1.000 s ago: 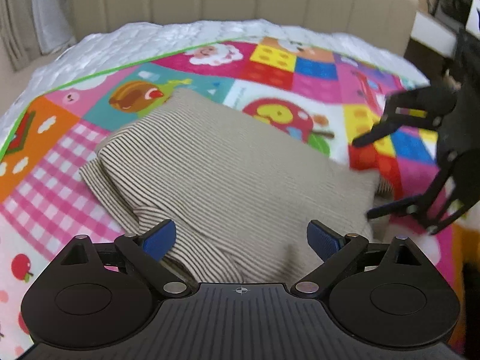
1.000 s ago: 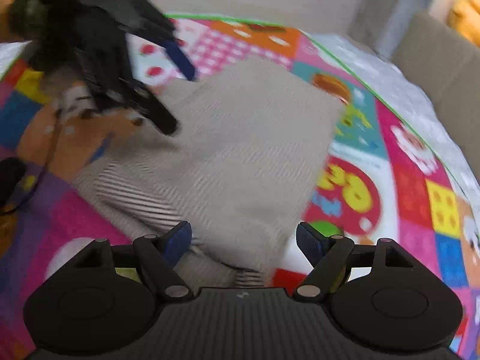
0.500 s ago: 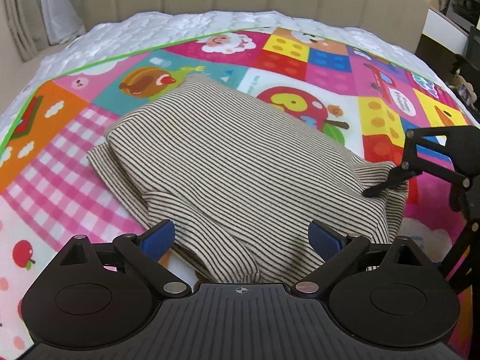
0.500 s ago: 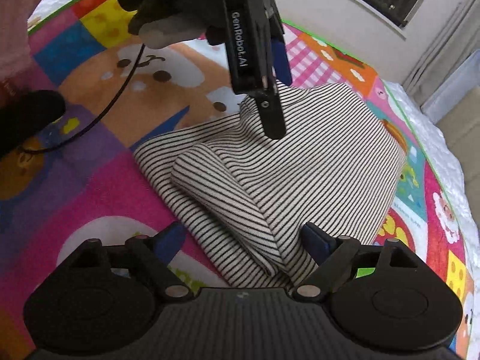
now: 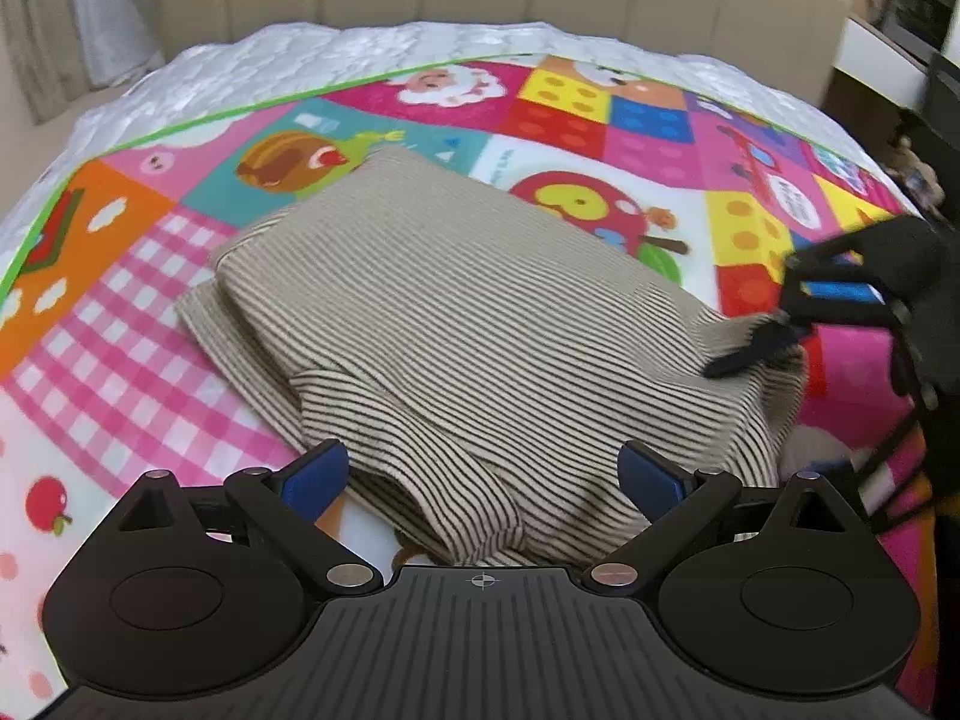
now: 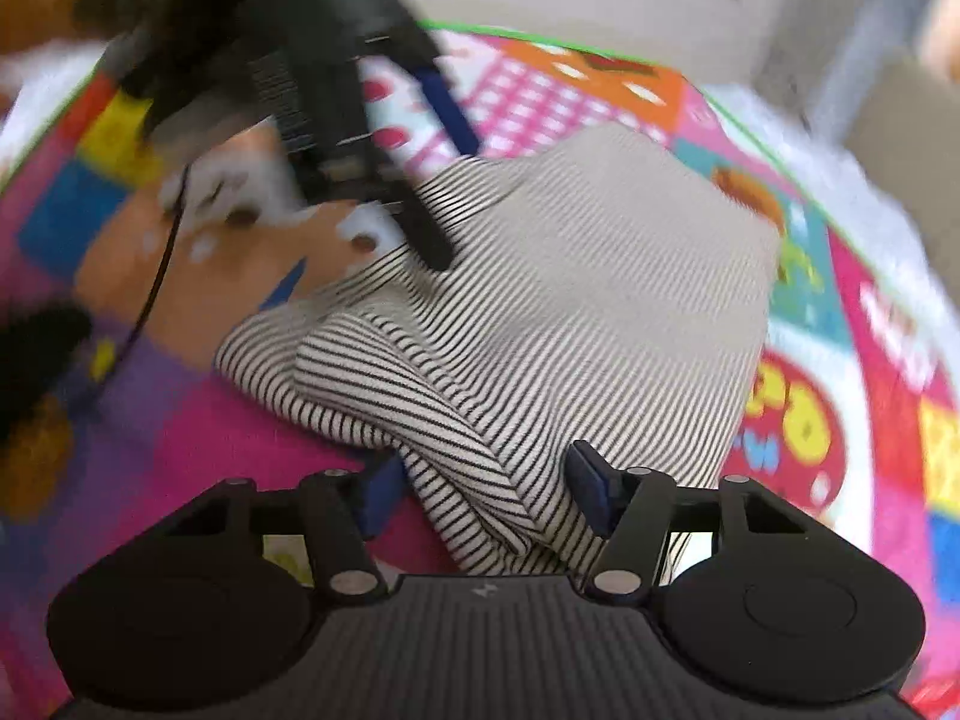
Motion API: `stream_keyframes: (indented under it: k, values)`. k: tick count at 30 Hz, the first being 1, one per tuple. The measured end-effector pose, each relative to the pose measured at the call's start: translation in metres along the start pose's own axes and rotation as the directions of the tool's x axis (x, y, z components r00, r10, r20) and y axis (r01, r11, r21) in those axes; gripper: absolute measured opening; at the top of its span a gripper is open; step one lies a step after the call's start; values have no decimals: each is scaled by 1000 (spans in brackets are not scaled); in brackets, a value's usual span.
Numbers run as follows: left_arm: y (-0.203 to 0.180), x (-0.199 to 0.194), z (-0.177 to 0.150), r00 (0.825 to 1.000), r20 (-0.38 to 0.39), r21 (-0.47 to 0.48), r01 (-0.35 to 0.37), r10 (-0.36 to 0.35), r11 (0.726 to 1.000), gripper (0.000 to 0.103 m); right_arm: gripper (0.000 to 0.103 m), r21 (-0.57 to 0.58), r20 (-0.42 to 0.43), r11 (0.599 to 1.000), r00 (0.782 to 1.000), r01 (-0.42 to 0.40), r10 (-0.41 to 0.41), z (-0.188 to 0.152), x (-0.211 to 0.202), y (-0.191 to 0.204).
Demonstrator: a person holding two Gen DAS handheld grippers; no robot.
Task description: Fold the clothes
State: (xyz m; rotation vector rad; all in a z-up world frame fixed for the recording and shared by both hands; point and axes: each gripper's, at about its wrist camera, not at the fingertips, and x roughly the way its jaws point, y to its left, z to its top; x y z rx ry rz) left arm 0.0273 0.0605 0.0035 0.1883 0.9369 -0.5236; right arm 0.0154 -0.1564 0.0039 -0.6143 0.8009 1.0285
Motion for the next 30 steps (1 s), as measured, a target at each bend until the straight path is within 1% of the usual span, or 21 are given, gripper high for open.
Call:
stream_keyframes:
  k: [2, 4, 10, 14, 19, 20, 21, 22, 23, 24, 25, 26, 27, 29, 30]
  values:
    - [0, -7, 1, 999, 0, 39, 40, -40, 998, 100, 57, 116, 1, 993, 999, -37, 37, 2, 0, -15]
    - [-1, -13, 1, 998, 6, 73, 66, -66, 995, 102, 57, 211, 4, 975, 998, -69, 70, 2, 0, -27]
    - [-11, -24, -3, 994, 16, 166, 104, -109, 981, 102, 57, 428, 14, 894, 990, -134, 141, -4, 3, -56]
    - [-23, -30, -10, 988, 17, 247, 145, -153, 958, 103, 57, 511, 8, 846, 985, -151, 170, -5, 7, -67]
    - [-49, -24, -23, 988, -5, 388, 142, -152, 911, 103, 57, 541, 0, 828, 985, -146, 173, -3, 8, -69]
    - [-54, -21, -26, 990, -5, 411, 131, -141, 902, 103, 57, 533, -3, 835, 986, -139, 166, -2, 6, -67]
    - [-59, -18, -29, 993, 2, 432, 104, -117, 896, 103, 56, 507, -6, 853, 989, -125, 149, -1, 4, -63]
    - [-62, -13, -29, 997, 15, 445, 66, -80, 893, 103, 57, 459, -9, 882, 992, -106, 124, 2, 1, -55]
    - [-64, -8, -29, 999, 30, 453, 14, -30, 891, 103, 58, 381, -9, 921, 996, -79, 89, 5, -2, -45]
    - [-63, -4, -28, 999, 42, 446, -27, 9, 894, 103, 62, 294, -6, 955, 999, -48, 53, 7, -5, -35]
    - [-62, 0, -26, 998, 52, 433, -59, 41, 899, 103, 64, 195, 3, 981, 1000, -11, 10, 7, -7, -23]
    - [-58, 2, -23, 997, 52, 402, -72, 56, 913, 103, 69, 104, 16, 994, 999, 26, -28, 5, -9, -13]
    - [-52, 4, -19, 997, 48, 362, -75, 62, 929, 103, 75, 16, 32, 998, 997, 66, -67, 2, -10, -4]
    - [-37, 5, -12, 998, 30, 262, -55, 49, 963, 103, 77, -131, 44, 981, 989, 145, -140, -6, -7, 10]
    - [-30, 6, -10, 999, 22, 215, -44, 40, 976, 103, 77, -180, 41, 969, 986, 167, -163, -12, -3, 14]
